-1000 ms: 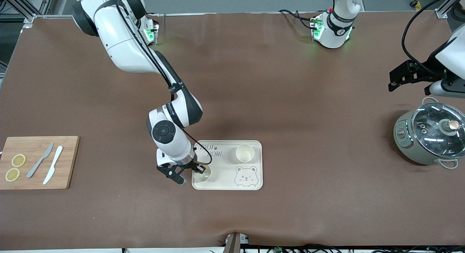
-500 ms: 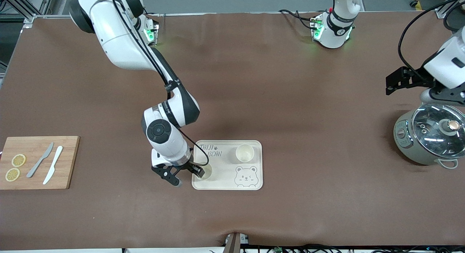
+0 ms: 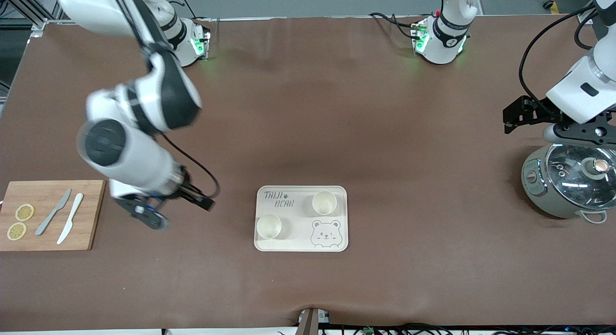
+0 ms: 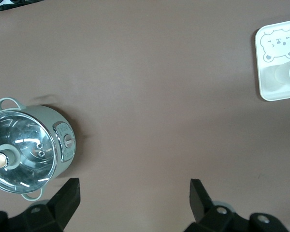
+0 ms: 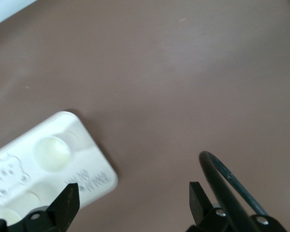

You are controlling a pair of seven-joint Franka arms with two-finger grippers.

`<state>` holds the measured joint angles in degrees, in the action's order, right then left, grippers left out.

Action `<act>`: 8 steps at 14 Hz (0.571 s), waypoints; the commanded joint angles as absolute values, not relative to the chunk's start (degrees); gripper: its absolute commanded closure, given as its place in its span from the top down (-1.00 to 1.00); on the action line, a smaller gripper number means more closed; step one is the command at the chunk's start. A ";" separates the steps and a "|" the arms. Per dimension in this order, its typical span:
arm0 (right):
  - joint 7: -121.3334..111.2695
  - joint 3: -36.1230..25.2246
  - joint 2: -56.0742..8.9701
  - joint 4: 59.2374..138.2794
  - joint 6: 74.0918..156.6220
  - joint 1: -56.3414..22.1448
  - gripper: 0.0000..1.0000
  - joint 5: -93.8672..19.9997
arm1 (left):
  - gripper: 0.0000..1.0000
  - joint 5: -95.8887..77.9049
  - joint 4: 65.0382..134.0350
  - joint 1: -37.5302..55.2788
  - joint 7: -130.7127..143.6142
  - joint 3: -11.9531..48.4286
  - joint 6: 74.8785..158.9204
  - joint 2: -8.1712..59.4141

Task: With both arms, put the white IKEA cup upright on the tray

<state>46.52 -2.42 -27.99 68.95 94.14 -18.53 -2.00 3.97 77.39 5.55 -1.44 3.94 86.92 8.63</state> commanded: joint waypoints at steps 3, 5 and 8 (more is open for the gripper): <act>26.86 -1.32 -14.44 73.73 79.65 -6.88 1.00 -1.93 | 1.00 4.48 77.52 5.19 -1.32 4.39 88.07 8.35; 19.45 -1.49 -8.47 78.90 80.15 -2.48 1.00 -1.76 | 1.00 4.57 77.43 5.19 -1.76 4.39 88.24 8.53; 15.92 -1.58 -4.58 84.97 87.24 1.22 1.00 -0.88 | 1.00 3.00 77.43 5.01 -1.84 4.39 88.77 8.53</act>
